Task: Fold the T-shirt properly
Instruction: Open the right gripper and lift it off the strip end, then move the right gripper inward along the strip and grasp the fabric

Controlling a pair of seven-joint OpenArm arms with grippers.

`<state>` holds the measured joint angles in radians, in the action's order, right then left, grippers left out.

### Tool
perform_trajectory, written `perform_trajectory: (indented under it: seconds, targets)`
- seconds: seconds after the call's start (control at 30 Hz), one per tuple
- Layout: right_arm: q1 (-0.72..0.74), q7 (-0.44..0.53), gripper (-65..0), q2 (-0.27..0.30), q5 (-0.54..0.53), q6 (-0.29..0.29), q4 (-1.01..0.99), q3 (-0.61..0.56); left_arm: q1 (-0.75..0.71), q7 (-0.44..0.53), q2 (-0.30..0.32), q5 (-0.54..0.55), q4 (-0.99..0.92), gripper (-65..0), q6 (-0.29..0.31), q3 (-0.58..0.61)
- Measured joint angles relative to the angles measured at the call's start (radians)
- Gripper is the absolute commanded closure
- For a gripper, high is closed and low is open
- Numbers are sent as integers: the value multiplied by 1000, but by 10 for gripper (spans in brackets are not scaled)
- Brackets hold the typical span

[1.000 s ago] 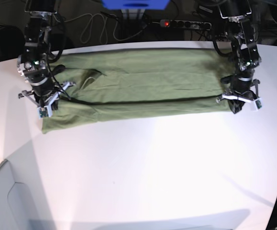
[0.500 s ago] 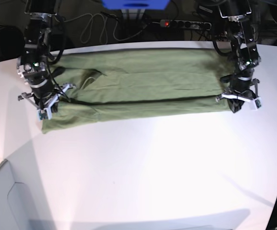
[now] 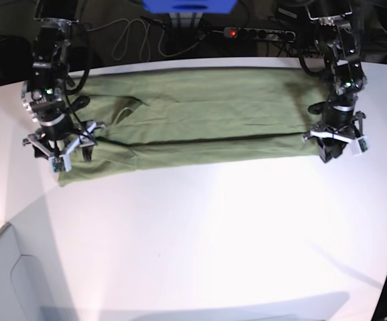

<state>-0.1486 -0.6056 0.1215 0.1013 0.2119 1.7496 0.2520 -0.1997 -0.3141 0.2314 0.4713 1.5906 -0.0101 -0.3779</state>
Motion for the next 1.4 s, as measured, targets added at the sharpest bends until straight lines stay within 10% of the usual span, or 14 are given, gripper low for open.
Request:
perform_trajectory:
  seconds: [0.87, 1.4]
  targets:
    - [111, -116, -396, 45, 3, 2, -129, -25, -35, -2, 2, 1, 40, -274, 6, -4]
    - [58, -121, -401, 39, 2, 133, -140, -50, -35, 0, 1, 1, 37, -274, 6, -5]
